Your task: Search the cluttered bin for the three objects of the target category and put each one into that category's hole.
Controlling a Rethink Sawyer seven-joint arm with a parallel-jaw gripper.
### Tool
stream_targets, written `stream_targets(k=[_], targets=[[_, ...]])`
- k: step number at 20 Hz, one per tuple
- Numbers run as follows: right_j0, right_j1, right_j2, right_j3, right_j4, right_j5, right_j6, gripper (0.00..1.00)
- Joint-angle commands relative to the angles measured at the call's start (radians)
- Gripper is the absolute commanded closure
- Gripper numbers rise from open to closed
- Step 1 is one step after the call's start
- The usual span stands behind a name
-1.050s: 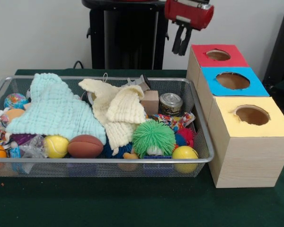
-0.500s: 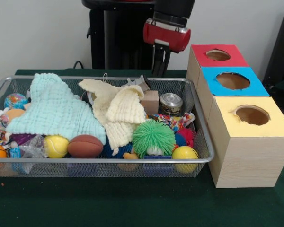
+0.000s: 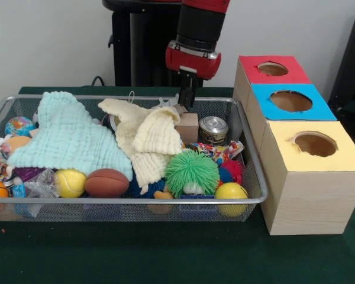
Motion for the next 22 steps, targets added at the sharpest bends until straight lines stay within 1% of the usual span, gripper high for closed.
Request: stream_targets(k=[1, 5, 8, 10, 14, 18, 22], targets=[[-0.056, 0.043, 0.107, -0.09, -0.097, -0.055, 0.003, 1.0], [-0.092, 0.04, 0.13, -0.1, -0.14, -0.048, -0.001, 1.0], [-0.123, 0.018, 0.152, -0.095, -0.167, -0.026, -0.007, 1.0], [-0.141, -0.002, 0.168, -0.088, -0.178, -0.003, -0.011, 1.0], [-0.154, -0.023, 0.19, -0.078, -0.183, 0.028, 0.0, 1.0], [-0.228, -0.061, 0.255, -0.069, -0.205, 0.088, -0.04, 1.0], [-0.345, -0.08, 0.356, -0.065, -0.243, 0.149, -0.116, 1.0]])
